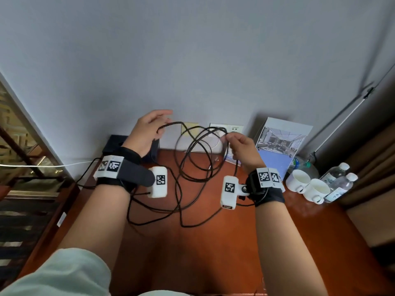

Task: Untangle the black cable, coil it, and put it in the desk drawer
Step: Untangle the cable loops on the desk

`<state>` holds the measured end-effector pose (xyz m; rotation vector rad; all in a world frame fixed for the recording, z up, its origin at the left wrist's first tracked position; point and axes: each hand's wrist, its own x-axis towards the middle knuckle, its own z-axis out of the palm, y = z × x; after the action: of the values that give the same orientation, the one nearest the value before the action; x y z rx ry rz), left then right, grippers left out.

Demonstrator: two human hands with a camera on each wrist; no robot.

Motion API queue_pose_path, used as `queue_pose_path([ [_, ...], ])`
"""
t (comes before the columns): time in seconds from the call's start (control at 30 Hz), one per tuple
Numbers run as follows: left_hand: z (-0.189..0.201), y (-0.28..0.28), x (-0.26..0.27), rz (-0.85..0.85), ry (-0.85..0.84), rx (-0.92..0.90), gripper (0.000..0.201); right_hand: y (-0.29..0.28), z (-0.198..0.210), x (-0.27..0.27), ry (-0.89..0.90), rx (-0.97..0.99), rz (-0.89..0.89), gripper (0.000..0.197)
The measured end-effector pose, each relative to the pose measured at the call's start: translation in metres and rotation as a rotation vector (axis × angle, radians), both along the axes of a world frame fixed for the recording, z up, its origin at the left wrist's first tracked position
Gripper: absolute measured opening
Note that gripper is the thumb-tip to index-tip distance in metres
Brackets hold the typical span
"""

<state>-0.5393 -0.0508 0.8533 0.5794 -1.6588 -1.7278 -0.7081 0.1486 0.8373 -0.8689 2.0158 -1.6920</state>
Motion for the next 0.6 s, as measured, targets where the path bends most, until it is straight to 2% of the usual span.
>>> queue_pose_path([
  [0.1, 0.0, -0.02, 0.007, 0.055, -0.142, -0.172, 0.017, 0.009, -0.003, -0.022, 0.021, -0.041, -0.17, 0.024],
  [0.2, -0.001, -0.037, 0.011, 0.148, -0.198, -0.27, 0.019, 0.02, -0.002, -0.039, -0.071, -0.116, -0.343, 0.027],
  [0.37, -0.003, -0.061, 0.021, 0.326, -0.193, -0.283, 0.019, 0.035, -0.006, -0.059, -0.175, -0.112, -0.497, 0.028],
  [0.53, -0.002, -0.076, 0.03, 0.533, -0.197, -0.264, 0.025, 0.043, -0.014, -0.07, -0.331, -0.124, -0.725, 0.027],
  [0.6, -0.002, -0.082, 0.034, 0.624, -0.217, -0.237, 0.03, 0.048, -0.021, -0.074, -0.381, -0.174, -0.732, 0.026],
])
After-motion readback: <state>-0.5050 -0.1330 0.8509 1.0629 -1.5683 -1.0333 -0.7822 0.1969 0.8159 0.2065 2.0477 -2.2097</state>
